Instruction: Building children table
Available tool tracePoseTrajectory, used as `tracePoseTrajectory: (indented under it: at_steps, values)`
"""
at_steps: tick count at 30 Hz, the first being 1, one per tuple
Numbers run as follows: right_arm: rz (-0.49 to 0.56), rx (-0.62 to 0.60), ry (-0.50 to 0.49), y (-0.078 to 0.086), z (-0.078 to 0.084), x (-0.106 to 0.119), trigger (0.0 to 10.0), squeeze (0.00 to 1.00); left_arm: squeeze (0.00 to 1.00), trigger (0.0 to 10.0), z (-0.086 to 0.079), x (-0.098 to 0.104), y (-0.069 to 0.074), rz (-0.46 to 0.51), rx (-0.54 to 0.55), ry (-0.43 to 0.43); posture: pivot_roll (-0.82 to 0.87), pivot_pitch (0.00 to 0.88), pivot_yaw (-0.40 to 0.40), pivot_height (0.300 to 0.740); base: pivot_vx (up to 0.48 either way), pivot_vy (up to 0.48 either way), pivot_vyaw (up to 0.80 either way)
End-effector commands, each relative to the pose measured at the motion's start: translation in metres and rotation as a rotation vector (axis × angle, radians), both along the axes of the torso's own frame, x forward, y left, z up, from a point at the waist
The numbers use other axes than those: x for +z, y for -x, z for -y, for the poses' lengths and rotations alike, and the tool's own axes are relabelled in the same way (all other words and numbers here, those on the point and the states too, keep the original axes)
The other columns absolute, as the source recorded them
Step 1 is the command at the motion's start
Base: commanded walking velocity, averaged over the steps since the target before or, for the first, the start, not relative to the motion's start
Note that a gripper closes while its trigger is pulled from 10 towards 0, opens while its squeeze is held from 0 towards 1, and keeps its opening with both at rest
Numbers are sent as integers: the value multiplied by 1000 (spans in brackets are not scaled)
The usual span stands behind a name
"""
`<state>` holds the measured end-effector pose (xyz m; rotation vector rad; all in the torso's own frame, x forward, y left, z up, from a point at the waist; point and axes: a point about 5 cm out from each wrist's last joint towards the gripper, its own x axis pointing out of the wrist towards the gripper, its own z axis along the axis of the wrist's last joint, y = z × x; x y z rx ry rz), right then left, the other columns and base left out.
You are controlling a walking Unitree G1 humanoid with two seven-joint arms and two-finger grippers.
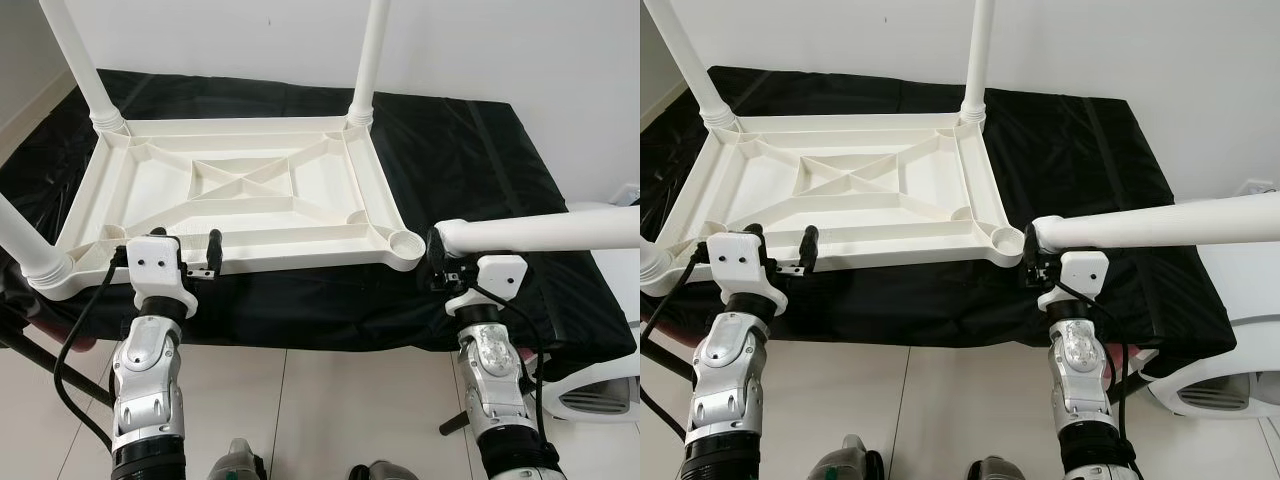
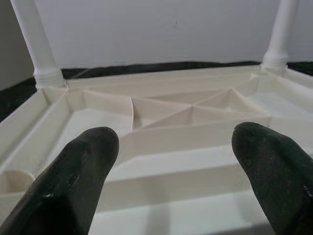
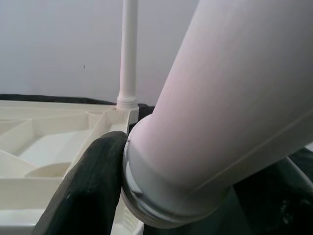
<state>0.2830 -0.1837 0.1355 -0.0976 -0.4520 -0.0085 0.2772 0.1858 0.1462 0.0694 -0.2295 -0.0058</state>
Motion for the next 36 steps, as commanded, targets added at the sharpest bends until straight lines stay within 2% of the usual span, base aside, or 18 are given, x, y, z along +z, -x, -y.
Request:
tracePoseTrajectory:
  at_steps: [1, 13, 24, 36]
  values:
    - [-16, -5, -5, 3, -2, -4, 10000, 0, 0, 10000, 4, -6, 4, -11, 88, 63, 3, 0, -19, 740, 0, 0, 0]
    - [-49, 12, -10, 8, -7, -10, 10000, 0, 0, 10000, 9, -12, 10, -26, 85, 46, 14, 0, -30, 740, 0, 0, 0]
    - [-75, 38, -4, 7, -13, -13, 10000, 0, 0, 10000, 20, -9, 6, -23, 17, 32, 15, 0, -35, 740, 0, 0, 0]
    - [-70, 66, 25, 2, -14, -9, 10000, 0, 0, 10000, 22, -4, -1, -3, -23, 1, 14, 0, -37, 740, 0, 0, 0]
